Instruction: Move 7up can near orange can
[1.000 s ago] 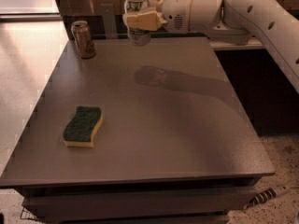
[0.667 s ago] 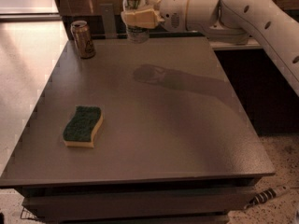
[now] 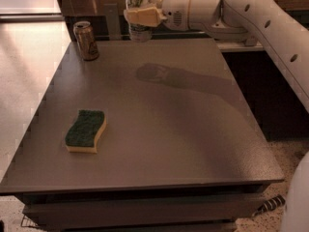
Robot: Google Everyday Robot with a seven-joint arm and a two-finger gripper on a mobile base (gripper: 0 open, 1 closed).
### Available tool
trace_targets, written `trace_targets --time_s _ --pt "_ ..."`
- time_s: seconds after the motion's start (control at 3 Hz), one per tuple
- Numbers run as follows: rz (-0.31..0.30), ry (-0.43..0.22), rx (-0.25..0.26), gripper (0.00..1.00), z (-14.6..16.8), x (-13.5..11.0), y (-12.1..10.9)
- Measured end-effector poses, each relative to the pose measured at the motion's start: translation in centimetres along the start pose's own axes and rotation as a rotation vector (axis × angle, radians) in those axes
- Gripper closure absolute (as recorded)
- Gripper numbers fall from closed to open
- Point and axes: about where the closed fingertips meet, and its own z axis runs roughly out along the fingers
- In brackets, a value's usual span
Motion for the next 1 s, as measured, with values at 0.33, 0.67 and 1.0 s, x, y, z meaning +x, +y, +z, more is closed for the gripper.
trace_targets --time_s 0.33,0.67,1.0 --pt "0.026 0.023 0.008 1.00 3.1 1.2 -3.1" --pt "0.042 0.066 0.018 1.00 6.1 3.1 -5.0" --pt "0.066 0.101 0.025 1.00 8.5 5.7 -5.7"
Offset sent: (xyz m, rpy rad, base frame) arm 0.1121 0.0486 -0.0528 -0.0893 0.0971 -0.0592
